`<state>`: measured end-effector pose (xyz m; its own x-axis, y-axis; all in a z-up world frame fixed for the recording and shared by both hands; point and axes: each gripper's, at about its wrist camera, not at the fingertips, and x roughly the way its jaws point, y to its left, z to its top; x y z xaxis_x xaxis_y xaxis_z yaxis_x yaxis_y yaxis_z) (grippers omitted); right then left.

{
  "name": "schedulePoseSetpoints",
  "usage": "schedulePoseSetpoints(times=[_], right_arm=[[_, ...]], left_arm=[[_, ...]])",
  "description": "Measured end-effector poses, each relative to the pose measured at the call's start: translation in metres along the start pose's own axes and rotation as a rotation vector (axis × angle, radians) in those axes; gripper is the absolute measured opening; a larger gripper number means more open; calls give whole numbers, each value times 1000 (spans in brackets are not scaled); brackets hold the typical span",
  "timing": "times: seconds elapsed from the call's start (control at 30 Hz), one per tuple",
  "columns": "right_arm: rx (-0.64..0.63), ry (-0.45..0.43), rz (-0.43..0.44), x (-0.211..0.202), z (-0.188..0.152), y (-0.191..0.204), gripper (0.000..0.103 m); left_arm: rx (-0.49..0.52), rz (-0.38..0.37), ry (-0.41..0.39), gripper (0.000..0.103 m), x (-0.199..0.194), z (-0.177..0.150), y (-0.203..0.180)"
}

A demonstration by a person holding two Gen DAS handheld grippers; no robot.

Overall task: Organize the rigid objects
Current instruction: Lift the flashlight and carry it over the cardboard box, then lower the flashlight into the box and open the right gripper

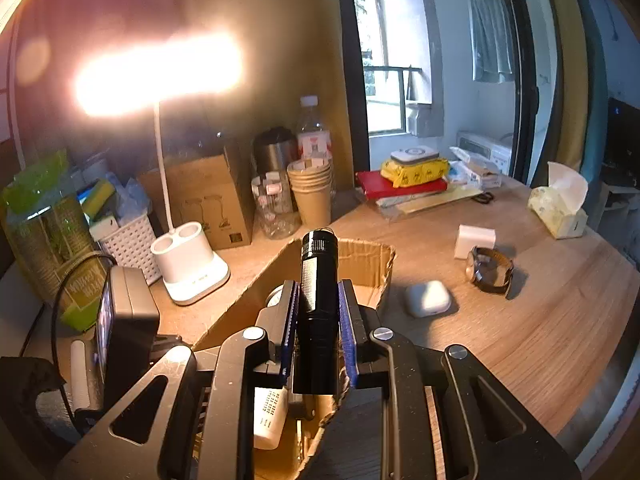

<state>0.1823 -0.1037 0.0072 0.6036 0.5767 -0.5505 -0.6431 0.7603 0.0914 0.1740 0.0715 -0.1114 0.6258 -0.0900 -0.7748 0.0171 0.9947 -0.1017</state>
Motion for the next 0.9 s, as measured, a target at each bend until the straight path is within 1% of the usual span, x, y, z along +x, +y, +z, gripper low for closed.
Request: schedulePoseSetpoints(times=[0.13, 0.43, 0.57, 0.67, 0.9], right_arm=[[12, 24, -3, 9, -8, 4, 21], [-26, 80, -78, 26, -25, 14, 21], [-84, 105, -153, 38, -36, 24, 21], [-99, 126, -162, 44, -42, 26, 21], [-133, 138, -190, 51, -47, 28, 21]], left_arm=[[0, 0, 0, 30, 0, 0, 0], [0, 0, 0, 30, 0, 0, 0], [0, 0, 0, 30, 0, 0, 0], [0, 0, 0, 30, 0, 0, 0], [1, 0, 0, 30, 0, -1, -1]])
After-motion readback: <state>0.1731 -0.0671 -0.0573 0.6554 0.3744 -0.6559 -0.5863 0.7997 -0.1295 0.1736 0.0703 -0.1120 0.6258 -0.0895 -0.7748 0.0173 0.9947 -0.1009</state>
